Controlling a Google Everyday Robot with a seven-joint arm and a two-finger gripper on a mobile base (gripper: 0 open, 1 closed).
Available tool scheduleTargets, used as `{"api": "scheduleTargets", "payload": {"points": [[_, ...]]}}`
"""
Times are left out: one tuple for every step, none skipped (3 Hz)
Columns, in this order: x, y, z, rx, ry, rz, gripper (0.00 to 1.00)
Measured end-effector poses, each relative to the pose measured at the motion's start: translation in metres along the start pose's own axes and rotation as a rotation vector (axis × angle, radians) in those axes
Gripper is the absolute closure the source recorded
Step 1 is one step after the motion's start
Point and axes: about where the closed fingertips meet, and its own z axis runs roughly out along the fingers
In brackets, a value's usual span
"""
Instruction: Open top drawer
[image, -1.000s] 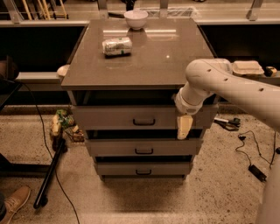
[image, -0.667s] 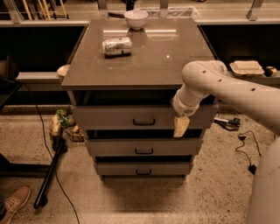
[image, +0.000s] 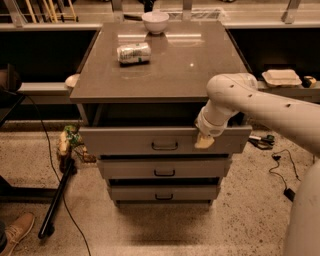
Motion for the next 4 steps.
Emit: {"api": "scheduleTargets", "payload": {"points": [[0.0000, -0.0013, 0.0002, 0.000, 0.000, 0.000, 0.87], [0.0001, 0.0006, -0.0016, 0.000, 0.000, 0.001, 1.00], [0.0001, 0.0006, -0.0016, 0.000, 0.000, 0.001, 0.82], [0.0001, 0.0007, -0.0016, 0.000, 0.000, 0.001, 0.59]]}}
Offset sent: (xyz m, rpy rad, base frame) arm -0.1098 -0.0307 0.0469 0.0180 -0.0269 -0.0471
